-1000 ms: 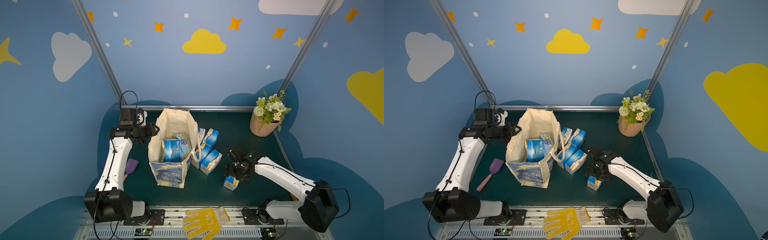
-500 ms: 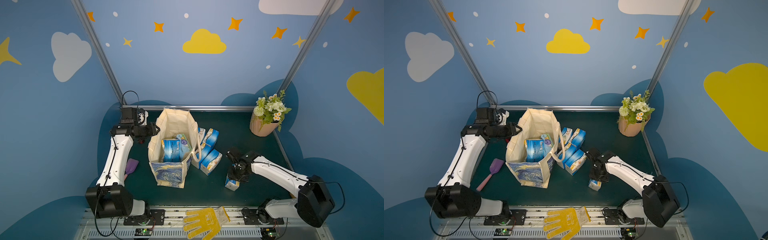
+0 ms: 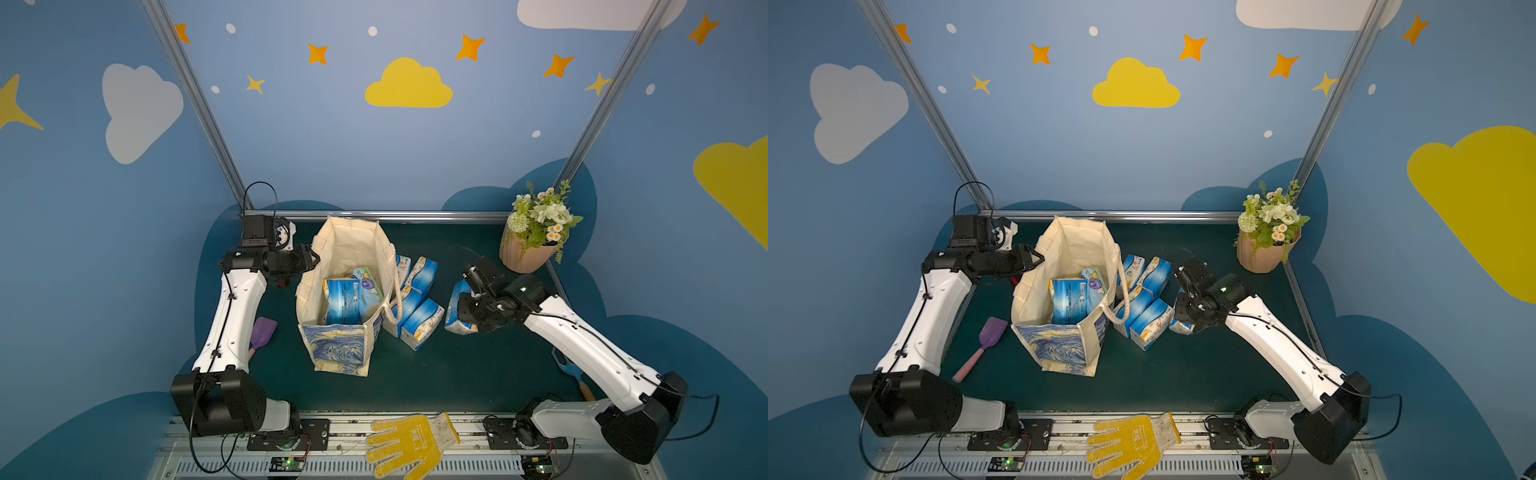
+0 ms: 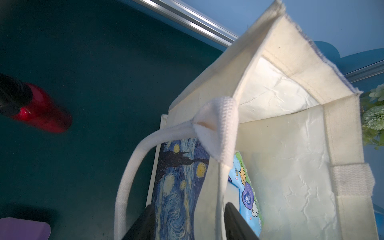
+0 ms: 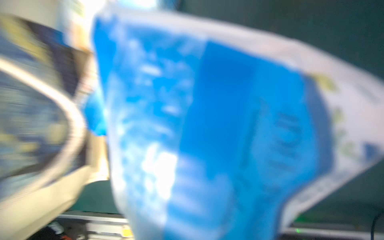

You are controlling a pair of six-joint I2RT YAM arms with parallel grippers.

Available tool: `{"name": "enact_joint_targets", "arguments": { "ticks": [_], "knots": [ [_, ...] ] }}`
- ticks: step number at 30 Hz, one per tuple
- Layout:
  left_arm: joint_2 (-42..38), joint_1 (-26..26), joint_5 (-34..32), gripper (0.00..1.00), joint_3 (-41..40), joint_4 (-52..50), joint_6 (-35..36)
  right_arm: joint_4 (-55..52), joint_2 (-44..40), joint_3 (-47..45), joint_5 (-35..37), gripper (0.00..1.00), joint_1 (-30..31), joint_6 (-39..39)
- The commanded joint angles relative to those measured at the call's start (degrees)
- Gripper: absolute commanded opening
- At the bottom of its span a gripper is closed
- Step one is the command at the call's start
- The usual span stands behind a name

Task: Put tissues into the canvas bag
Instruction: Pick up the pack of facial tissues from the center of the board, then place the pack of facial tissues in the canvas bag.

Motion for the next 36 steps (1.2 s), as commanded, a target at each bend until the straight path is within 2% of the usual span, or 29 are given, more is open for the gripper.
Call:
{"name": "enact_joint_targets", "arguments": {
  "ticks": [1,6,9,15,21,24,27,36],
  "knots": [
    [-1.63,0.26,-0.47,0.08,0.86,0.22,-0.43,-0.83,-0.21,9.25,1.58,0.04,0.78,-7.71],
    [-1.71,0.25,1.18,0.07,1.19,0.89,-1.36,13.12,3.30,19.95,-5.89,0.04,3.60,-16.65],
    [-1.54,0.26,1.97,0.04,1.83,0.50,-1.49,17.24,8.78,28.70,-8.88,0.05,6.62,-21.08],
    [-1.67,0.26,1.85,0.03,1.94,0.62,-1.63,13.81,28.68,52.02,-16.16,0.10,11.25,-26.15],
    [-1.36,0.26,1.36,0.04,2.60,-0.20,-0.89,5.08,45.16,70.22,-12.91,0.09,11.82,-27.74],
    [-1.47,0.26,1.05,0.04,3.25,-0.78,-0.55,4.10,47.69,70.74,-9.85,0.09,11.65,-27.66],
    [-1.78,0.22,0.67,0.04,3.28,-0.95,-0.55,3.92,49.60,69.25,-10.91,0.11,11.30,-27.08],
    [-2.34,0.26,0.11,0.04,3.12,-1.73,-0.79,4.19,54.00,69.06,-12.86,0.38,11.29,-26.61]
  ]
}}
